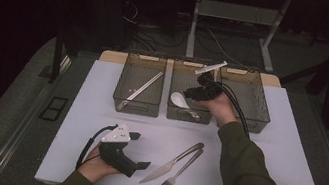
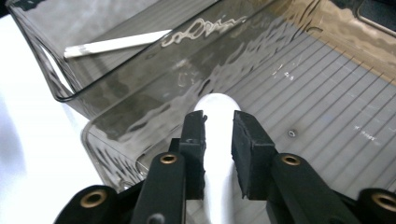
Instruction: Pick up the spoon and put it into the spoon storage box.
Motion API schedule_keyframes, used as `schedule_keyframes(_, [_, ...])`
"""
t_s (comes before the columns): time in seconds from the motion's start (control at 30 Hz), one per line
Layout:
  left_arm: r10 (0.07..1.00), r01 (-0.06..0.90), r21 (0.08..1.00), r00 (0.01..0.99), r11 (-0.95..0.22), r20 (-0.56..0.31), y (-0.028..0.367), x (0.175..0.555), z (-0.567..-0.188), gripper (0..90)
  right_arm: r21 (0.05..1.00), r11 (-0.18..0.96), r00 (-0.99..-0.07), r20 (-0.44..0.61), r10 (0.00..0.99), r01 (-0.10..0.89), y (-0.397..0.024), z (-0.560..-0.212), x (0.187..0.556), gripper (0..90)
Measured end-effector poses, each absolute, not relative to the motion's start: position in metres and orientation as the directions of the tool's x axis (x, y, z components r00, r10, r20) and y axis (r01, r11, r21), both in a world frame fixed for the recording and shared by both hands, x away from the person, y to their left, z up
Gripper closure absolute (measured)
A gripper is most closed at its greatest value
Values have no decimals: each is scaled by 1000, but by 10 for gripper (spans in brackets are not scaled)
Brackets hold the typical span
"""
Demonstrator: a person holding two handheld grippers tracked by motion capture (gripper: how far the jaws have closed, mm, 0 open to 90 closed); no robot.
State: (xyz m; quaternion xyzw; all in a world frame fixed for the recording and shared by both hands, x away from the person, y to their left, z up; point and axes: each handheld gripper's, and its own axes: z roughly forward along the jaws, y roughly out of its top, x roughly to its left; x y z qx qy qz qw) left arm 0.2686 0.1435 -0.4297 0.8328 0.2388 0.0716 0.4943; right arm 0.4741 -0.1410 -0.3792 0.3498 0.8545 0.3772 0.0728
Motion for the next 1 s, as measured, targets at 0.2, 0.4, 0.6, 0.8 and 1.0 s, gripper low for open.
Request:
schedule_keyframes(0.2, [471,331,856,874,-397,-120,143,268,-430,0,728,424,-742,172,648,539,-148,-371,467,618])
schedule_keyframes(0.4, [475,333,855,872,-398,-119,144,269,-430,0,760,378,-730,179,659,528,-162,-360,455,473])
schedule_keyframes(0.6, [478,343,855,868,-390,-130,144,269,-430,0,792,338,-737,196,647,508,-179,-352,439,428])
schedule_keyframes(0.8, [482,349,854,865,-386,-136,144,269,-431,0,808,330,-749,193,634,488,-196,-351,418,395])
schedule_keyframes(1.0, [485,351,852,864,-388,-135,144,269,-431,0,824,306,-747,196,635,476,-215,-355,396,371])
